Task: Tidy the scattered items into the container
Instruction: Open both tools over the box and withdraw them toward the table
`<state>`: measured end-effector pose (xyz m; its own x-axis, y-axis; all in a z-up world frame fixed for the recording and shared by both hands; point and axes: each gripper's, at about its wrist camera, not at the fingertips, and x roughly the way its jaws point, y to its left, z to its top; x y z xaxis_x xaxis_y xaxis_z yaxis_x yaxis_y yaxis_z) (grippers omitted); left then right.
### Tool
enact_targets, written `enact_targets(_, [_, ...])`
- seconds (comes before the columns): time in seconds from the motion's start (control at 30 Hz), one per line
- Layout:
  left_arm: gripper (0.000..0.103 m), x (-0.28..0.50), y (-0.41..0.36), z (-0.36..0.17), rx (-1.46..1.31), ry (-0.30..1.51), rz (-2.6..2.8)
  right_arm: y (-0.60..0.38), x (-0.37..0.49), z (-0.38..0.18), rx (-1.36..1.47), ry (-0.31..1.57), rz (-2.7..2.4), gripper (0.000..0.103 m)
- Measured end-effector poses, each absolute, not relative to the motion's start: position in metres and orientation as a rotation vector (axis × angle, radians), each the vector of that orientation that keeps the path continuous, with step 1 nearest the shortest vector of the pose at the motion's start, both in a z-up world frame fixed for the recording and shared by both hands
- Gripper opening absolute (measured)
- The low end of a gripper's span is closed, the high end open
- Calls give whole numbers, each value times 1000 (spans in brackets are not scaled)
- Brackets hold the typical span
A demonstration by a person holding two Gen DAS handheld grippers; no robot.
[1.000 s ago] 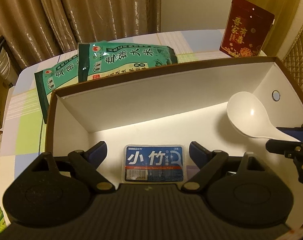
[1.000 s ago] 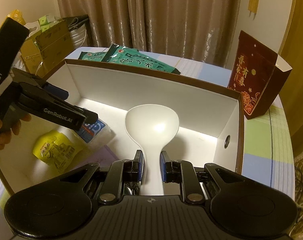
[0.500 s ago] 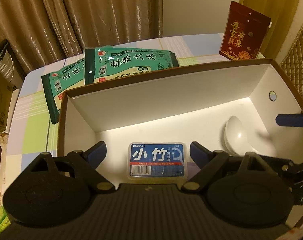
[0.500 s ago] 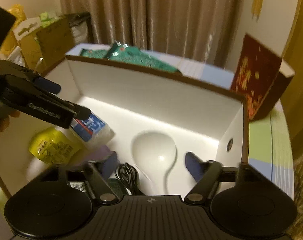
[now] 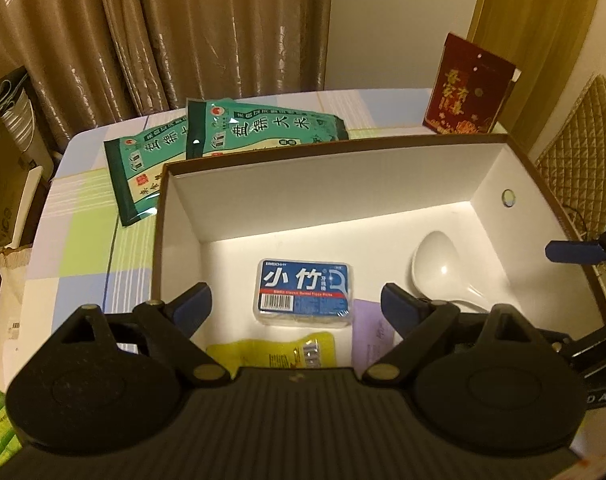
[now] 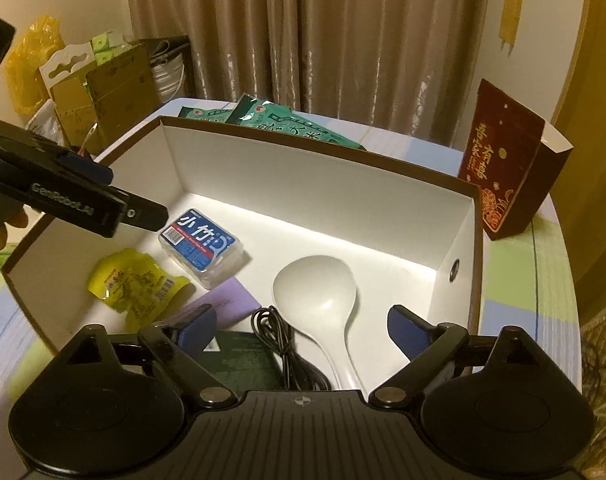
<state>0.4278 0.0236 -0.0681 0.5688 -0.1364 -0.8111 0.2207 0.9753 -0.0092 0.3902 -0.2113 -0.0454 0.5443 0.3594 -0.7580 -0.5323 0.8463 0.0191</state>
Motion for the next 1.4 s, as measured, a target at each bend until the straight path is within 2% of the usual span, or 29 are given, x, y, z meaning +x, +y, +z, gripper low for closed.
enact_targets(0.6, [90, 311, 72, -3, -37, 806, -212, -252, 312, 2, -97, 703, 481, 94])
enact_targets(0.8, [89, 266, 78, 7, -7, 753, -233, -263, 279, 11, -90, 669, 481, 95])
enact_targets(1.07, [84, 221, 80, -17, 45, 763, -271, -273, 238, 8, -116, 669, 505, 95])
enact_targets(1.4, [78, 207, 77, -67, 80, 892, -249, -286, 213, -30, -137, 800, 492, 95])
